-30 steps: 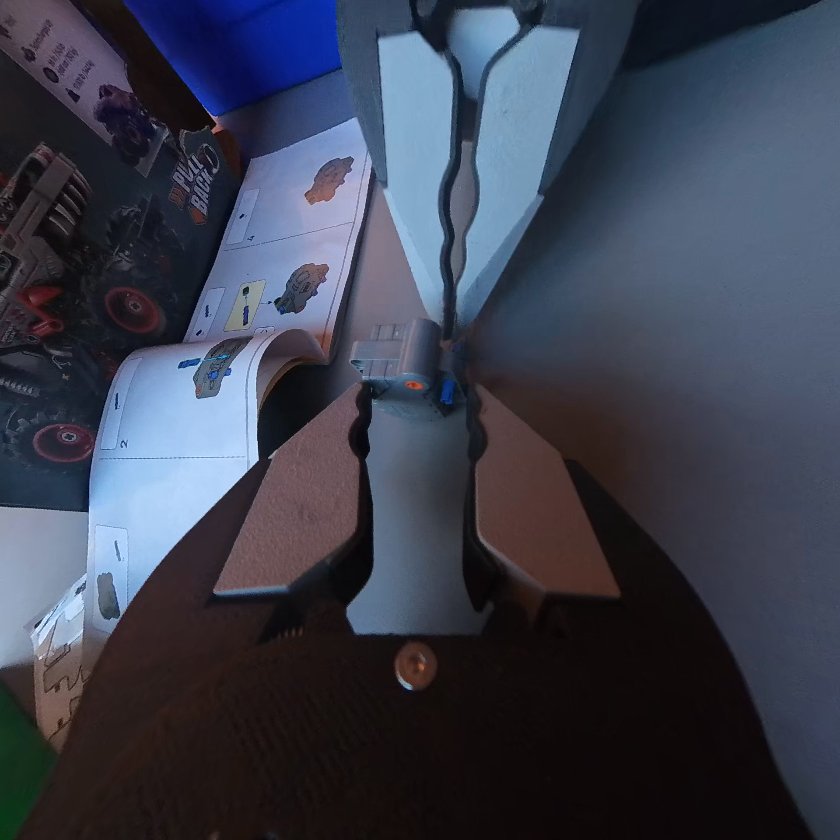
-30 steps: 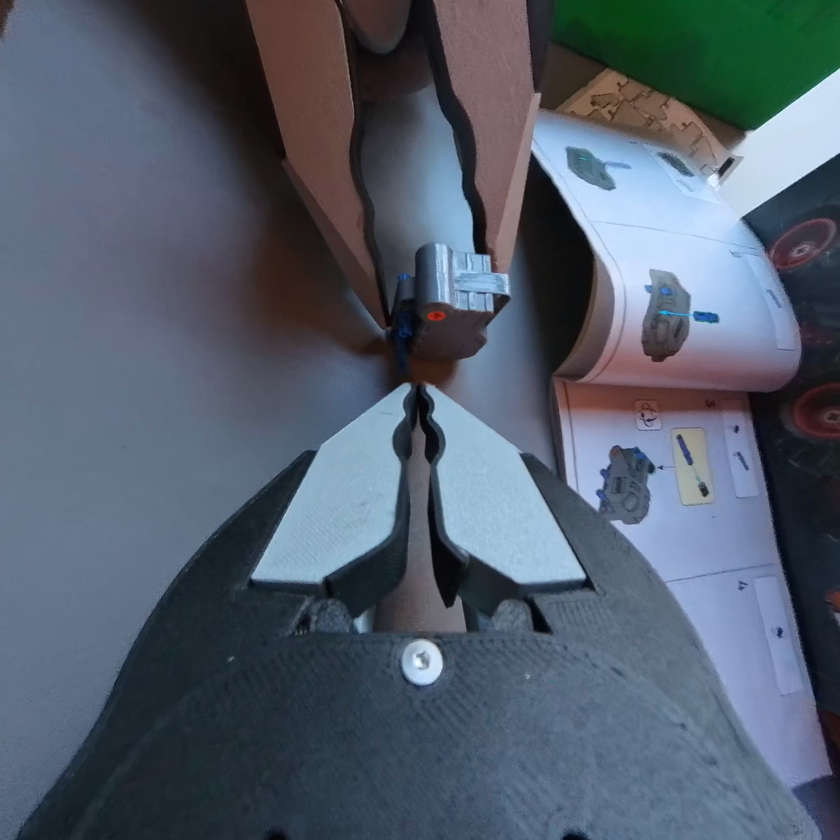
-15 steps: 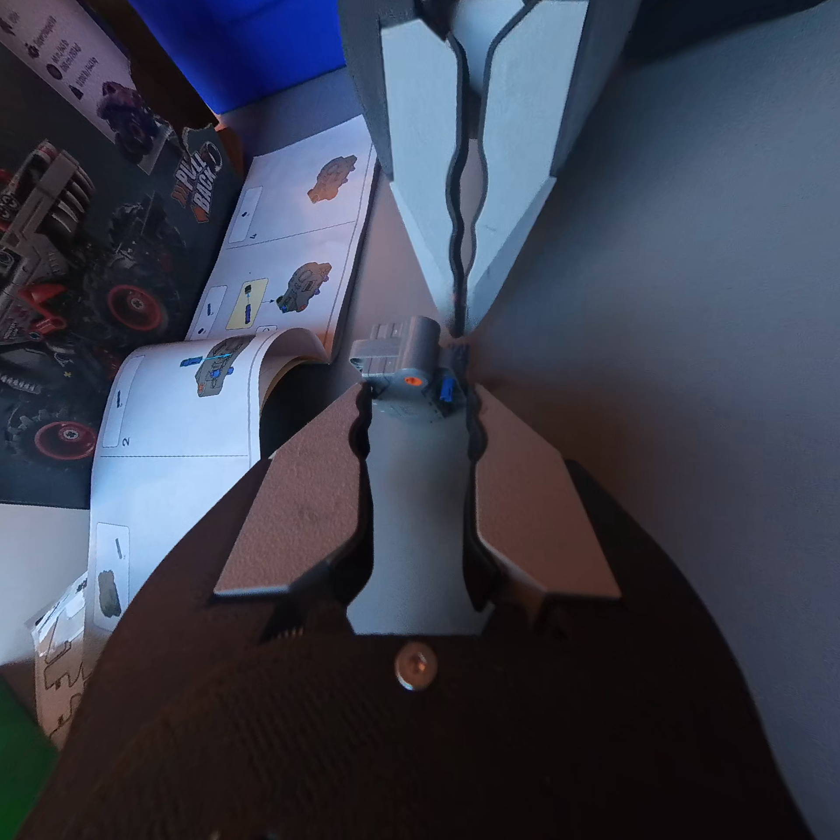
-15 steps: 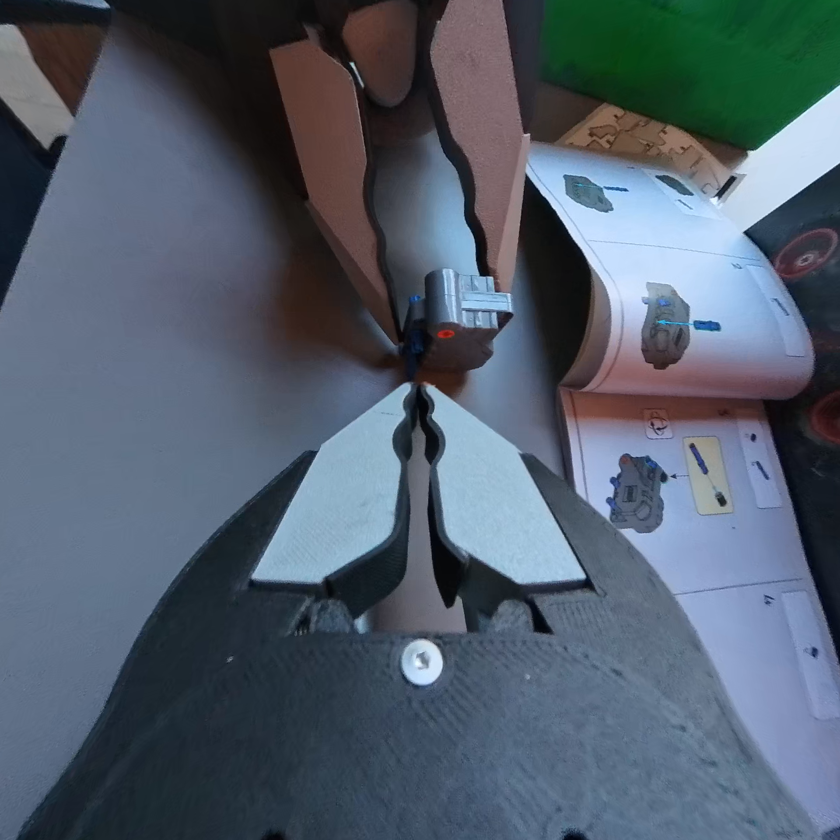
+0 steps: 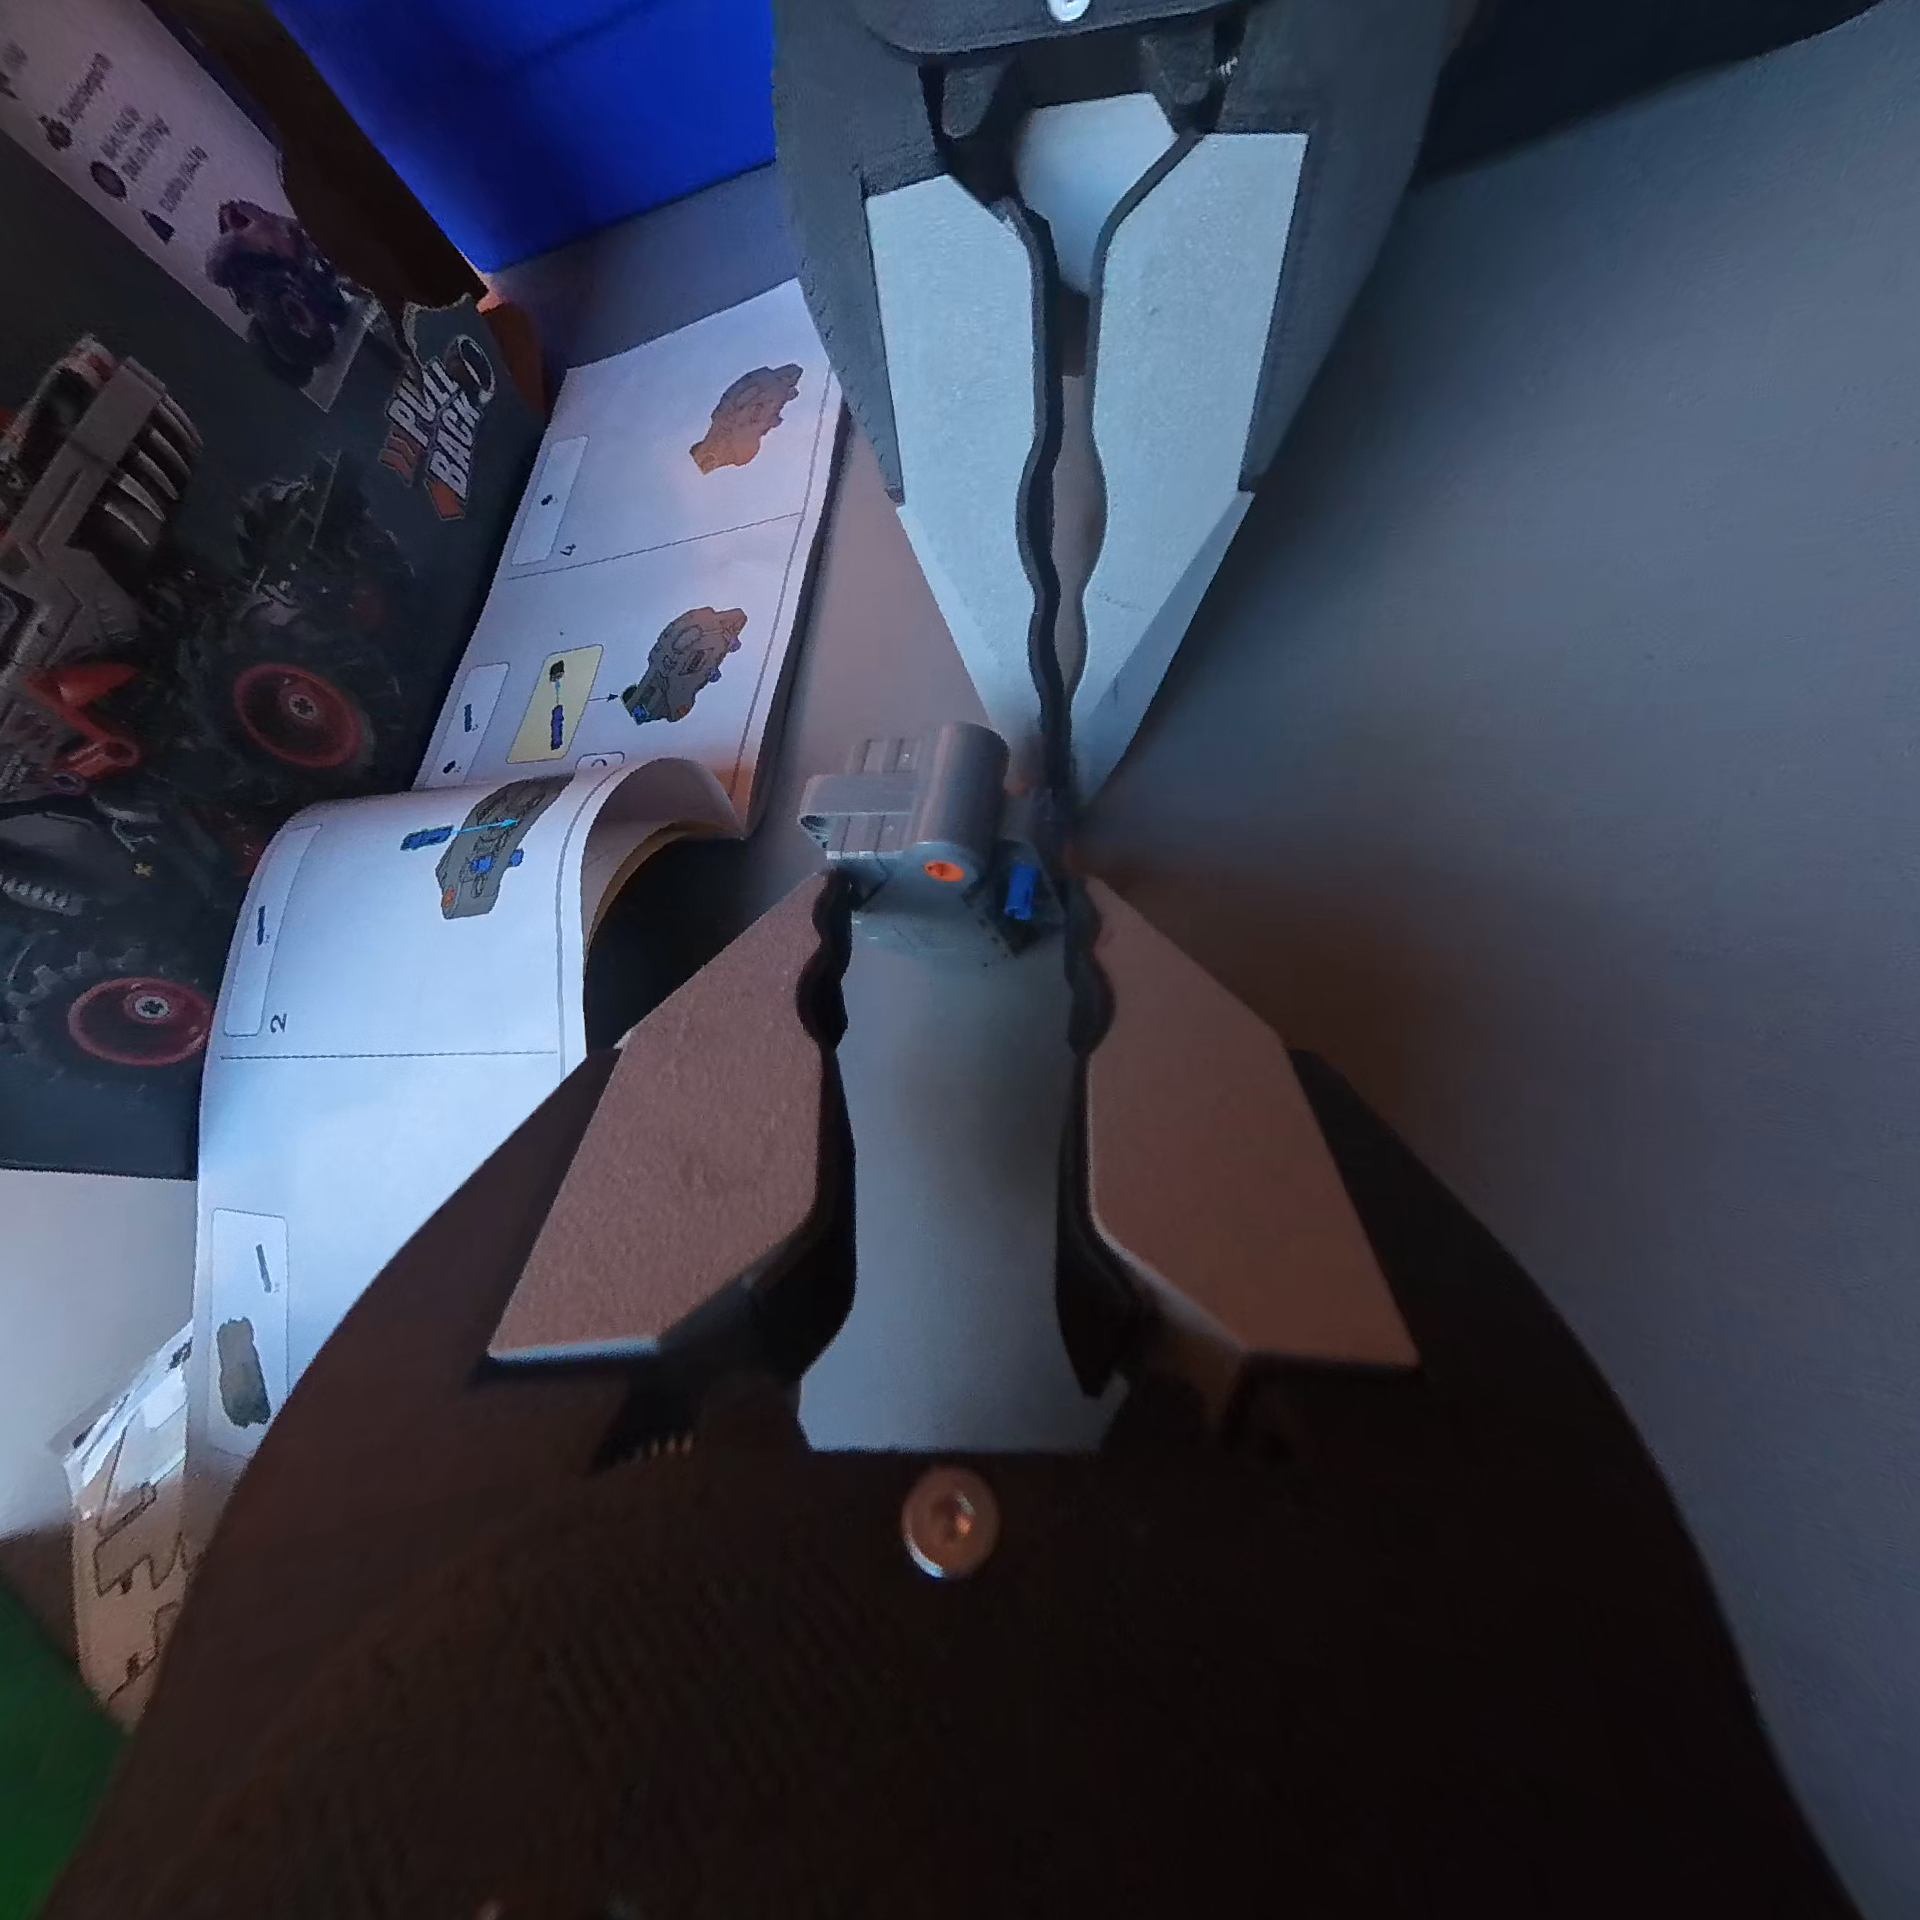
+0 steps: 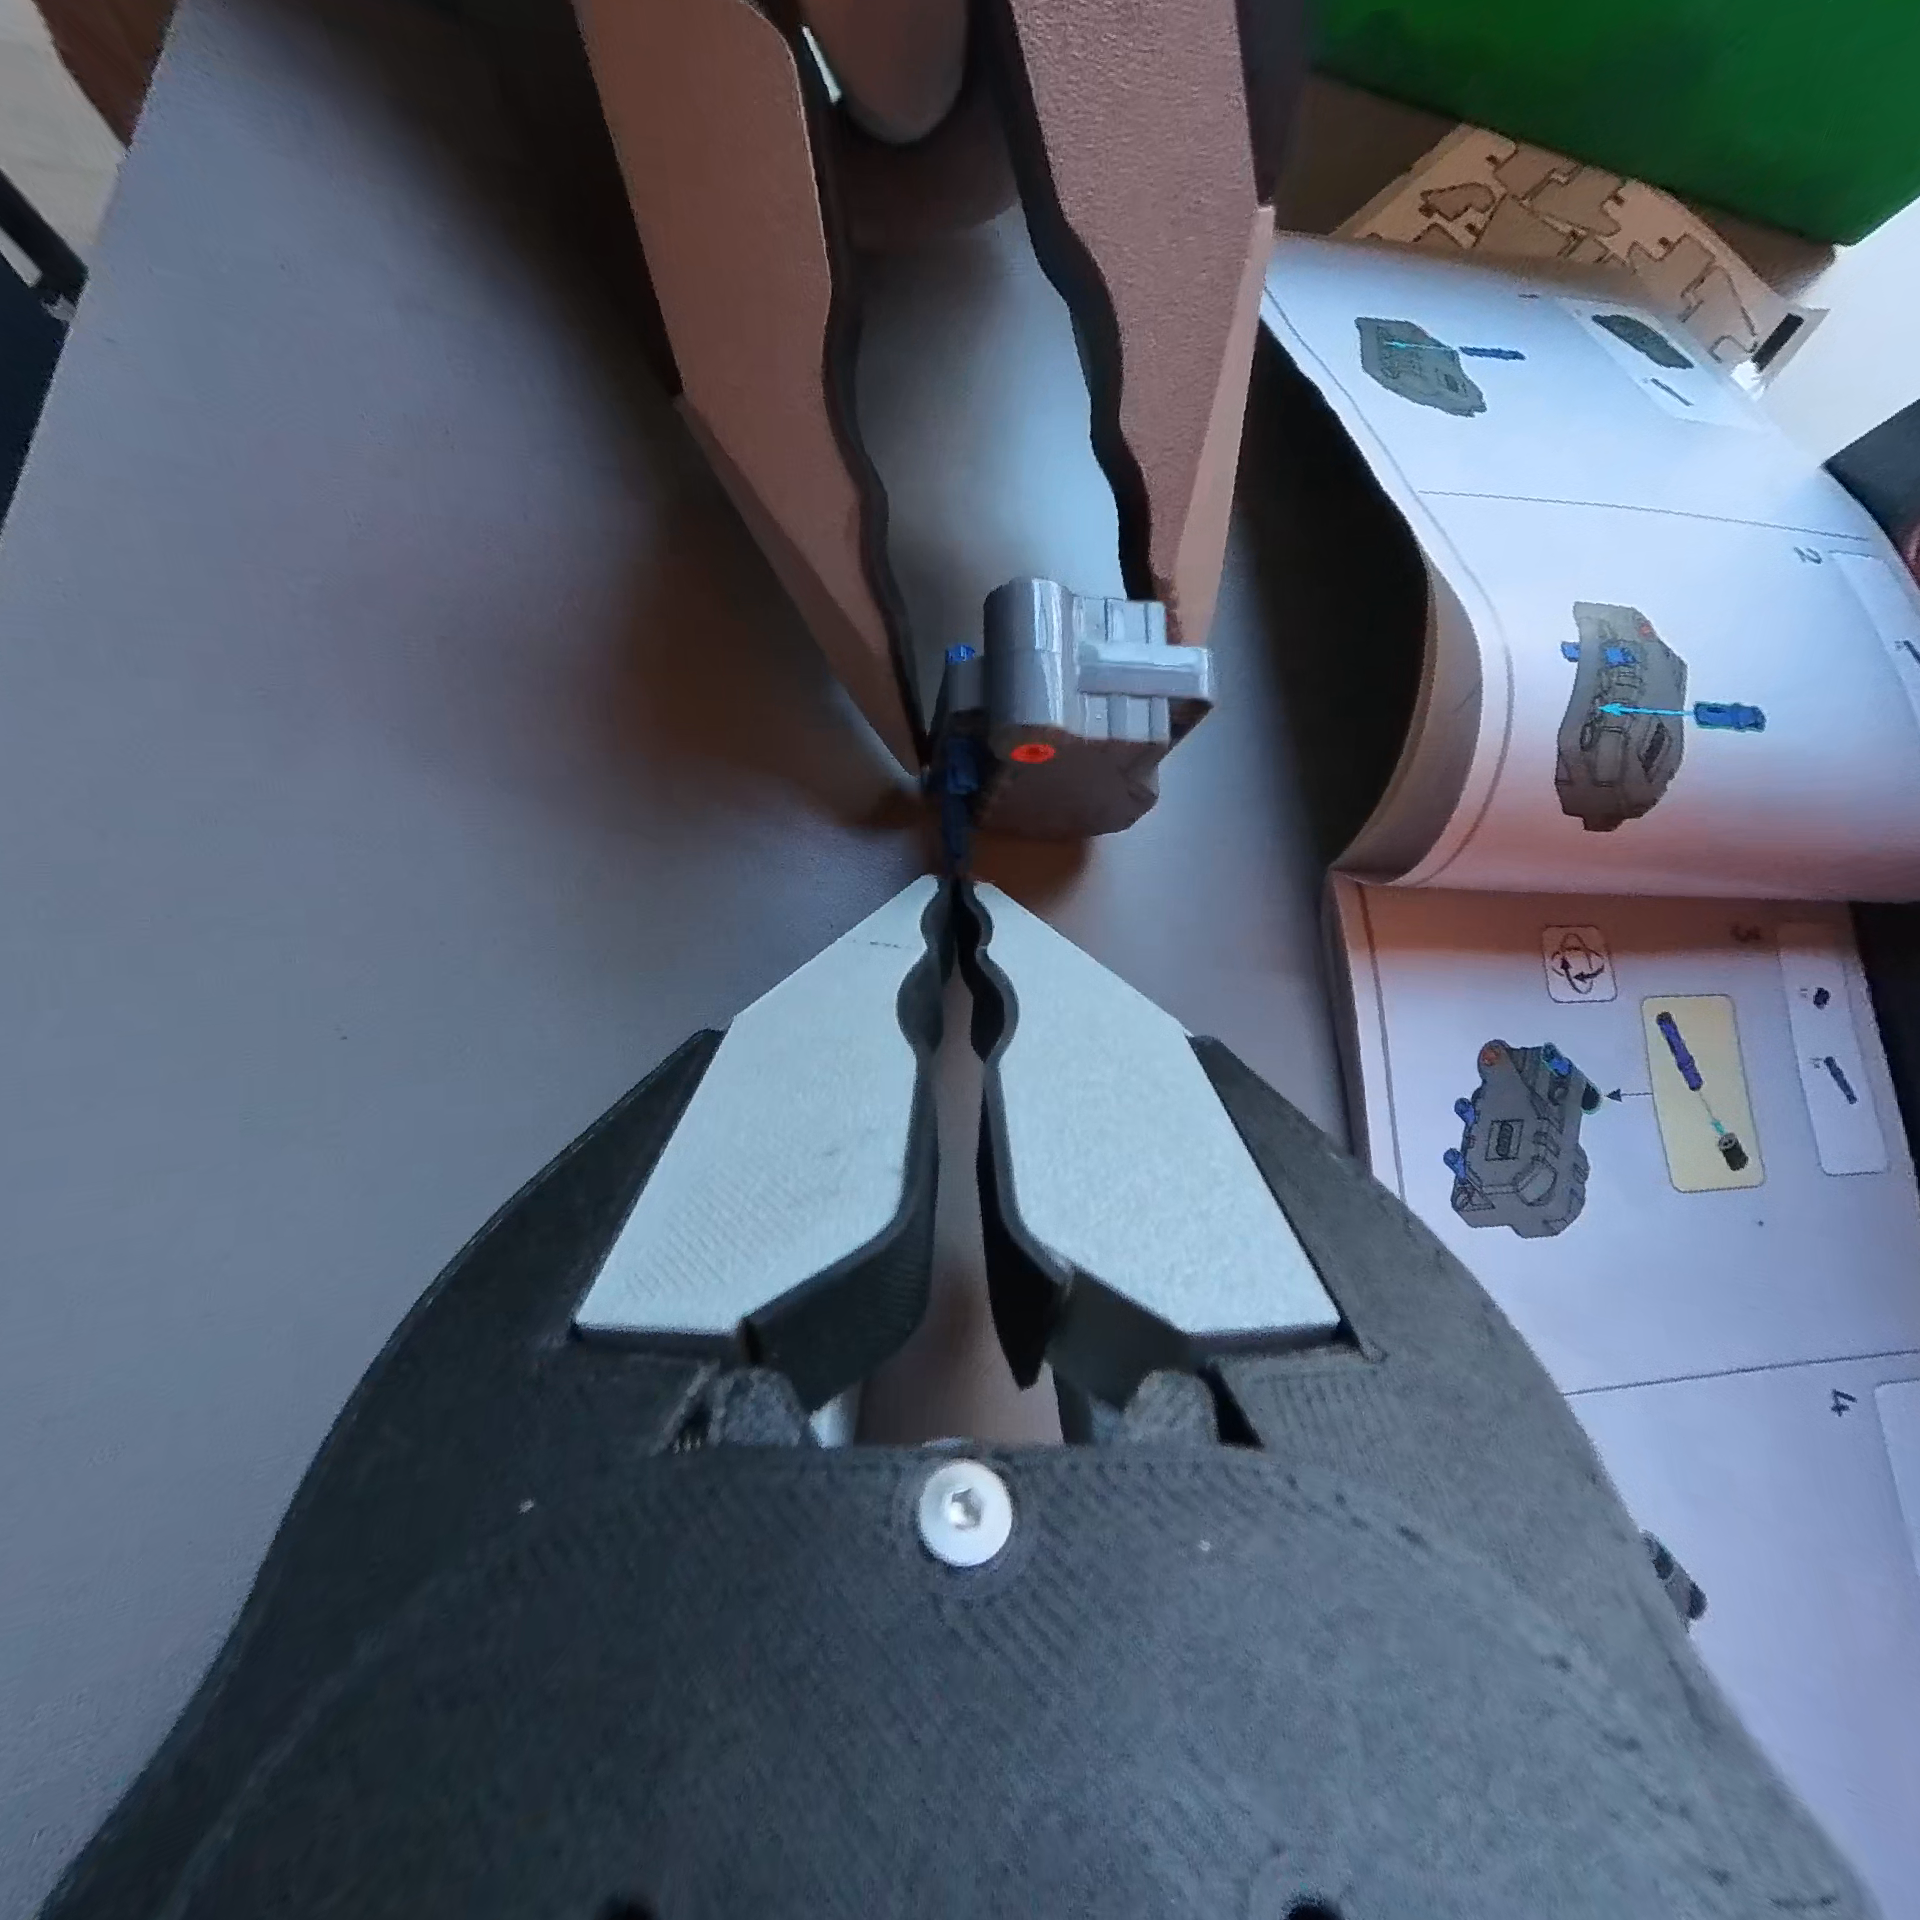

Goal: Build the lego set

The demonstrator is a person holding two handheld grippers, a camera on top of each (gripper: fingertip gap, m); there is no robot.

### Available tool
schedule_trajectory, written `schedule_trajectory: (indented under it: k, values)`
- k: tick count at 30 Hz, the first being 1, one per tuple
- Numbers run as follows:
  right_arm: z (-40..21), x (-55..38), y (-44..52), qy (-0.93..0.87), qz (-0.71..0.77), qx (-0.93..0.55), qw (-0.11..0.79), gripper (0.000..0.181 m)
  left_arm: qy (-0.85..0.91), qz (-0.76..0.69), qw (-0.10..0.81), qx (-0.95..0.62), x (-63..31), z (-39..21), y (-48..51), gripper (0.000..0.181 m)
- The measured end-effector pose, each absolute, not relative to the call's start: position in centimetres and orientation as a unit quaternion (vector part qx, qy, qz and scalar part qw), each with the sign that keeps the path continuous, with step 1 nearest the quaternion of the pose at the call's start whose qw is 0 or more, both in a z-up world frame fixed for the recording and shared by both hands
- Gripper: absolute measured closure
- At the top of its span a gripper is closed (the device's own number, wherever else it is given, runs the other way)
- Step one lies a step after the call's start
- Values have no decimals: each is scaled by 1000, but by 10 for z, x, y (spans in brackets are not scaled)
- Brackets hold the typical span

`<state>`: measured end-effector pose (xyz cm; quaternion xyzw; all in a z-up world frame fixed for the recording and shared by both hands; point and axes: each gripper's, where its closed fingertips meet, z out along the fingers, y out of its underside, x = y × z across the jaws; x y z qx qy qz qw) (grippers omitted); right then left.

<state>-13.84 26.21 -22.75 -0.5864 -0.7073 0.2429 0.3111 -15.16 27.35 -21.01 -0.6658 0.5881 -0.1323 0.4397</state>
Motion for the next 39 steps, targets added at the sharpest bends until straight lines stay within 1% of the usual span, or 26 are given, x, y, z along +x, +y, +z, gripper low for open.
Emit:
schedule_trajectory:
  k: [11, 23, 26, 31, 36, 39]
  values:
    - [-228, -139, 262, -729, 188, -578, 315, 181, 591, -95, 464, -652, -151, -209, 273, 142]
    - [-228, -148, 261, -732, 179, -572, 325, 181, 583, -73, 478, -653, -151, -207, 276, 142]
    - [-228, -148, 263, -719, 200, -581, 324, 181, 575, -81, 474, -662, -152, -207, 278, 143]
    - [-227, -147, 264, -710, 242, -580, 317, 181, 555, -142, 438, -693, -153, -208, 282, 141]
    - [-227, -143, 267, -707, 241, -582, 321, 181, 567, -121, 439, -686, -159, -211, 280, 140]
    - [-227, -143, 267, -708, 240, -580, 323, 181, 574, -117, 422, -692, -164, -217, 279, 131]
